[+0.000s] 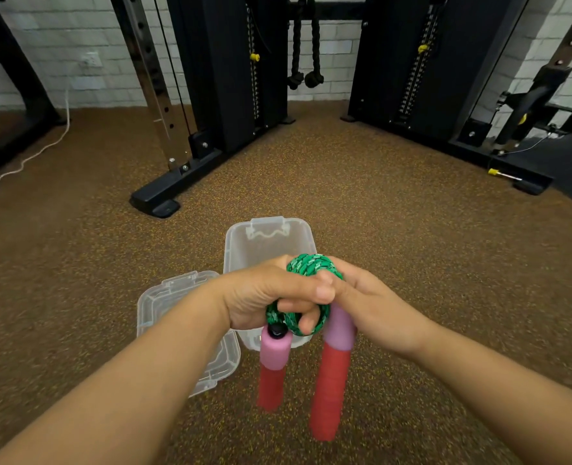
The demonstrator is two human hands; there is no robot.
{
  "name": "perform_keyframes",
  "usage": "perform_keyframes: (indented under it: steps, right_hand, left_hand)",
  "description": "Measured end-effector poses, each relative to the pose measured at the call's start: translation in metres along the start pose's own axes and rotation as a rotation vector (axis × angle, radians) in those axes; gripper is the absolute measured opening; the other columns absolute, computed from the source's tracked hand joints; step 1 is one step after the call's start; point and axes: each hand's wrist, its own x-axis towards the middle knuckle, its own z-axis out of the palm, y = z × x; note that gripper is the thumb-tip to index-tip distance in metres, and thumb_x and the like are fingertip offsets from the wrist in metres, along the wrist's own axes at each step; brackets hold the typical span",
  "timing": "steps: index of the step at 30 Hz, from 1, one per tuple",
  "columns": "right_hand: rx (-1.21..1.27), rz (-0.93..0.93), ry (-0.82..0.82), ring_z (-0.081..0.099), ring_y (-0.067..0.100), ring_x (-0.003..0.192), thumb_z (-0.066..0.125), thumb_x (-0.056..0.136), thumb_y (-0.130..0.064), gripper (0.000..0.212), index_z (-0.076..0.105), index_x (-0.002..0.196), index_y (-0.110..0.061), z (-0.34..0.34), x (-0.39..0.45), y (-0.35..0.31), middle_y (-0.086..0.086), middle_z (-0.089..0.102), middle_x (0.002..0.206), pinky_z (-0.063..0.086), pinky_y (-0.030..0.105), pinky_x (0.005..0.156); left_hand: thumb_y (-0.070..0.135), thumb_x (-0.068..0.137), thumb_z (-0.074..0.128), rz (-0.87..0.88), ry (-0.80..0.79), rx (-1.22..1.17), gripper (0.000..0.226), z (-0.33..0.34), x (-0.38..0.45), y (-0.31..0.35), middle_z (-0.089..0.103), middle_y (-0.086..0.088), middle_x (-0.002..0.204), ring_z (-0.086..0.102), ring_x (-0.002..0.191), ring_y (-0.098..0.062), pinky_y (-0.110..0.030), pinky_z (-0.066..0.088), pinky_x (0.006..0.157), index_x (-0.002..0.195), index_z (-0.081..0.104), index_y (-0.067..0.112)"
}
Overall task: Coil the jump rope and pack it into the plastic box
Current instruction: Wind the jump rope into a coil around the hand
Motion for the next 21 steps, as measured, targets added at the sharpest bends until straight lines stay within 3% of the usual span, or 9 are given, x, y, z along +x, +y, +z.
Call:
perform_keyframes:
  steps: [2, 5, 7, 10, 13, 17, 19, 21]
  right_hand:
    - [0.016, -0.009, 0.009, 0.062, 0.007, 0.095, 0.039, 0.101, -0.027, 0.018, 0.056, 0.103, -0.034, -0.001, 0.001, 0.0, -0.011, 0.063, 0.104, 0.049, 0.035, 0.093]
    - [0.038, -0.038, 0.028, 0.062, 0.006, 0.094, 0.034, 0.101, -0.029, 0.021, 0.053, 0.104, -0.039, -0.001, 0.002, 0.002, -0.012, 0.061, 0.103, 0.049, 0.035, 0.091]
    - [0.039, -0.062, 0.038, 0.061, 0.003, 0.087, 0.032, 0.102, -0.028, 0.023, 0.052, 0.104, -0.038, 0.001, 0.002, 0.005, -0.013, 0.062, 0.099, 0.049, 0.03, 0.086]
    - [0.083, -0.115, 0.011, 0.06, 0.004, 0.077, 0.029, 0.102, -0.016, 0.025, 0.052, 0.11, -0.013, 0.002, 0.004, 0.009, -0.004, 0.068, 0.09, 0.047, 0.021, 0.079]
    - [0.061, -0.114, 0.026, 0.062, 0.008, 0.094, 0.035, 0.099, -0.011, 0.028, 0.052, 0.121, -0.011, 0.004, 0.009, 0.011, -0.004, 0.07, 0.096, 0.046, 0.023, 0.088]
    - [-0.249, -0.178, 0.132, 0.059, 0.007, 0.107, 0.043, 0.098, -0.015, 0.031, 0.054, 0.125, -0.024, 0.005, 0.011, 0.011, -0.007, 0.066, 0.11, 0.044, 0.026, 0.096]
    - [-0.399, -0.211, 0.195, 0.053, 0.004, 0.115, 0.046, 0.096, -0.019, 0.037, 0.051, 0.13, -0.031, 0.004, 0.009, 0.01, -0.01, 0.059, 0.117, 0.039, 0.015, 0.096]
    - [-0.451, -0.201, 0.21, 0.05, 0.0, 0.115, 0.045, 0.094, -0.023, 0.04, 0.048, 0.133, -0.033, 0.003, 0.006, 0.01, -0.014, 0.054, 0.117, 0.037, 0.008, 0.093]
  left_hand:
    - [0.021, 0.058, 0.085, -0.007, 0.027, -0.042, 0.044, -0.005, 0.0, -0.001, 0.045, 0.006, 0.04, 0.064, 0.054, -0.014, -0.025, 0.05, 0.06, 0.087, 0.057, 0.002]
    - [0.005, 0.064, 0.071, 0.023, 0.045, -0.056, 0.017, -0.006, -0.002, 0.002, 0.047, 0.003, 0.042, 0.067, 0.061, -0.017, -0.027, 0.053, 0.066, 0.067, 0.055, 0.009]
    - [0.004, 0.066, 0.067, 0.035, 0.061, -0.078, 0.015, -0.007, -0.003, 0.005, 0.048, 0.001, 0.043, 0.067, 0.063, -0.019, -0.028, 0.053, 0.069, 0.063, 0.056, 0.013]
    - [0.003, 0.068, 0.066, 0.05, 0.069, -0.081, 0.013, -0.01, -0.006, 0.006, 0.049, 0.0, 0.044, 0.068, 0.066, -0.019, -0.029, 0.053, 0.07, 0.065, 0.056, 0.011]
    - [0.003, 0.069, 0.065, 0.059, 0.06, -0.088, 0.008, -0.011, -0.009, 0.009, 0.052, 0.0, 0.045, 0.068, 0.066, -0.018, -0.028, 0.053, 0.07, 0.067, 0.059, 0.008]
    - [0.003, 0.075, 0.065, 0.031, 0.113, 0.005, 0.015, -0.016, -0.013, 0.011, 0.056, 0.001, 0.05, 0.063, 0.069, -0.016, -0.027, 0.05, 0.076, 0.065, 0.066, 0.014]
    - [0.004, 0.078, 0.063, 0.015, 0.202, 0.037, 0.01, -0.022, -0.015, 0.009, 0.059, 0.0, 0.06, 0.057, 0.072, -0.016, -0.029, 0.046, 0.081, 0.077, 0.068, 0.012]
    - [0.005, 0.08, 0.063, 0.018, 0.273, 0.013, 0.018, -0.025, -0.015, 0.007, 0.062, -0.002, 0.076, 0.056, 0.077, -0.013, -0.028, 0.046, 0.083, 0.097, 0.062, 0.006]
